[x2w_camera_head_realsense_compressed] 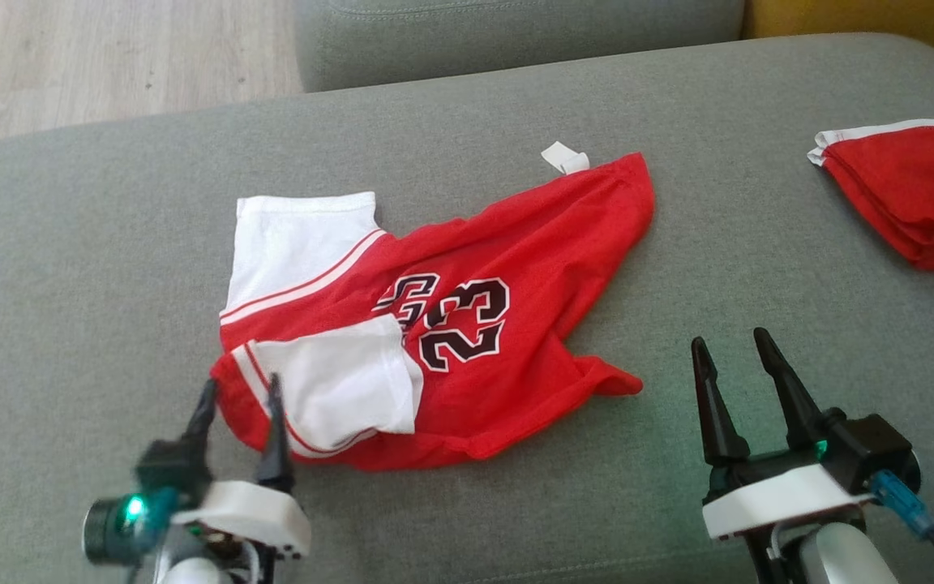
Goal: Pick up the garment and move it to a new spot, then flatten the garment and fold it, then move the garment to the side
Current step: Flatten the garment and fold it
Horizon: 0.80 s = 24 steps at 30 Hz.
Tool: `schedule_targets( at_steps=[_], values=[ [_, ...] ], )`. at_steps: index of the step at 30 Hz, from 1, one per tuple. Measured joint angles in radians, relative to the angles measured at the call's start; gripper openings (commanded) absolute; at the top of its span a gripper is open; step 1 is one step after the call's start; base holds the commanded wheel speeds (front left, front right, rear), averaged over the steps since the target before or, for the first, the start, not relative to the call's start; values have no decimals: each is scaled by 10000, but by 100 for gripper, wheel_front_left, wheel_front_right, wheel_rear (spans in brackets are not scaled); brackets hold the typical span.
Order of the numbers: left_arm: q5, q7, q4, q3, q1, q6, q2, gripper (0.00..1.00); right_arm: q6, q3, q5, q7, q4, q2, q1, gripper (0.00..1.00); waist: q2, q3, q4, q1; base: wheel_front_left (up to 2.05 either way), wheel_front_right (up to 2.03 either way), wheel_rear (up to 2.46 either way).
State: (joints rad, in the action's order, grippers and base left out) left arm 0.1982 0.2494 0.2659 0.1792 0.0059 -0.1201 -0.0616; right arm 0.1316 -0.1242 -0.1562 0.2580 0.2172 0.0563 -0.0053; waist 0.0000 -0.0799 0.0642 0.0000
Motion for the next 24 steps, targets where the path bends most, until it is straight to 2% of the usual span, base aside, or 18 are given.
schedule_targets(
  at_steps=[6,9,12,18,24],
  values=[
    [-2385,0,-107,1446,-588,121,-897,100,0,-86,-8,0,15,6,118,100,0,-25,33,0,0,0,0],
    [-3200,-31,491,2127,-1628,433,-1139,100,0,-213,-8,0,52,33,133,100,0,-125,85,0,0,0,0],
    [-3896,-662,1331,2648,-2801,750,-1264,100,0,-320,-10,0,67,107,128,100,0,-253,170,0,0,0,0],
    [-4520,-1791,2673,3262,-3983,1338,-1367,100,0,-303,-12,0,63,203,84,100,0,-603,406,0,0,0,0],
    [-4692,-1906,3154,3488,-4024,1383,-1369,100,0,-261,-12,0,52,222,2,100,0,-935,464,0,0,0,0]
  ],
)
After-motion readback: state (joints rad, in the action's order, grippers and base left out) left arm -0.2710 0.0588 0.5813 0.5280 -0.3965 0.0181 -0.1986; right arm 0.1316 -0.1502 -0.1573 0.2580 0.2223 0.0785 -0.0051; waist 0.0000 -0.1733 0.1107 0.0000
